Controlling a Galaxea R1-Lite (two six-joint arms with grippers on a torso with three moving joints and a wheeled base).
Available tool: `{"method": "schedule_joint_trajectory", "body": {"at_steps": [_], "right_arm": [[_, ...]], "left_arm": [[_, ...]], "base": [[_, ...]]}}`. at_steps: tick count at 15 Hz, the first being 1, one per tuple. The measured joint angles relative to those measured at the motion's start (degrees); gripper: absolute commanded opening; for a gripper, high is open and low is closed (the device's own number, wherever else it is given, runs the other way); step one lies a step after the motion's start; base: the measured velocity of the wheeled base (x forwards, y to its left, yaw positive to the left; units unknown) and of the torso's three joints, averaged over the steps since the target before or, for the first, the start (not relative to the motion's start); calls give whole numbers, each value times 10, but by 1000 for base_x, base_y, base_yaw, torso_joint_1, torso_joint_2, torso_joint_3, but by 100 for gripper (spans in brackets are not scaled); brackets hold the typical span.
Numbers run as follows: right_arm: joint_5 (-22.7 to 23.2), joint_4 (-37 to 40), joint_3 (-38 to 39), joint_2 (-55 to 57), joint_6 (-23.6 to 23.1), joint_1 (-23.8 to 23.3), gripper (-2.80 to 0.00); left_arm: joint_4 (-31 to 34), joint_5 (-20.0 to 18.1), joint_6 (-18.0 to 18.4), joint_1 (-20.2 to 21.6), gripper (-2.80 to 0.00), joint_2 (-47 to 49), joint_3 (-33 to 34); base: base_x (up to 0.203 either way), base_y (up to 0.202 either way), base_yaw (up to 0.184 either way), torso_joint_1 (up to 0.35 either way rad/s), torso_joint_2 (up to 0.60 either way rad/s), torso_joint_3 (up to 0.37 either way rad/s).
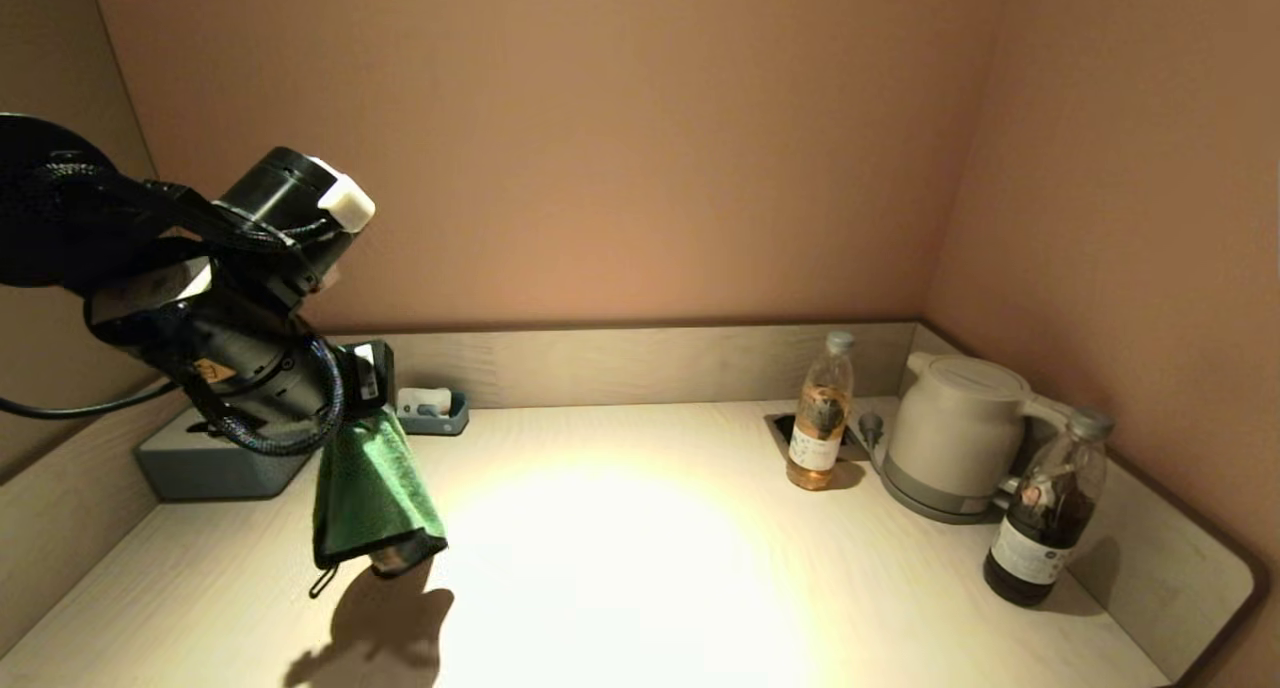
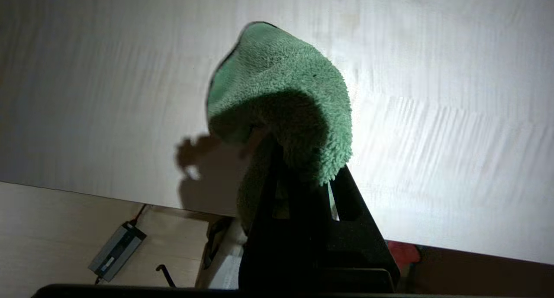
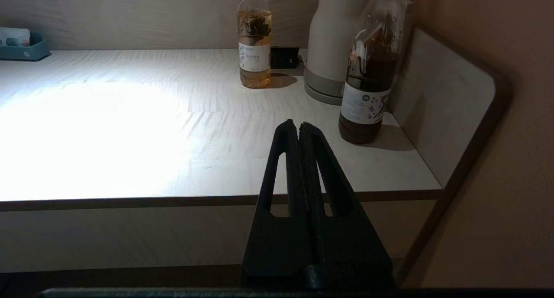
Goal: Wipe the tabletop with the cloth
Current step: Place the tablecloth
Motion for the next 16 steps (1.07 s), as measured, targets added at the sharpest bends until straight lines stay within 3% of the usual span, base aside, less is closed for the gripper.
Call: {"method": "schedule_joint_trajectory", "body": {"at_steps": [3, 7, 16], "right_arm": [[0, 0, 0, 0, 0, 0, -280], [0, 0, 0, 0, 0, 0, -280], [0, 0, 0, 0, 0, 0, -280]], "left_arm": [[0, -40, 0, 7, -280, -19, 10], [1, -42, 15, 41, -280, -50, 27], [-13, -46, 117, 300, -280, -136, 96]], "base": [[0, 0, 0, 0, 0, 0], [0, 0, 0, 0, 0, 0], [0, 0, 0, 0, 0, 0]]}}
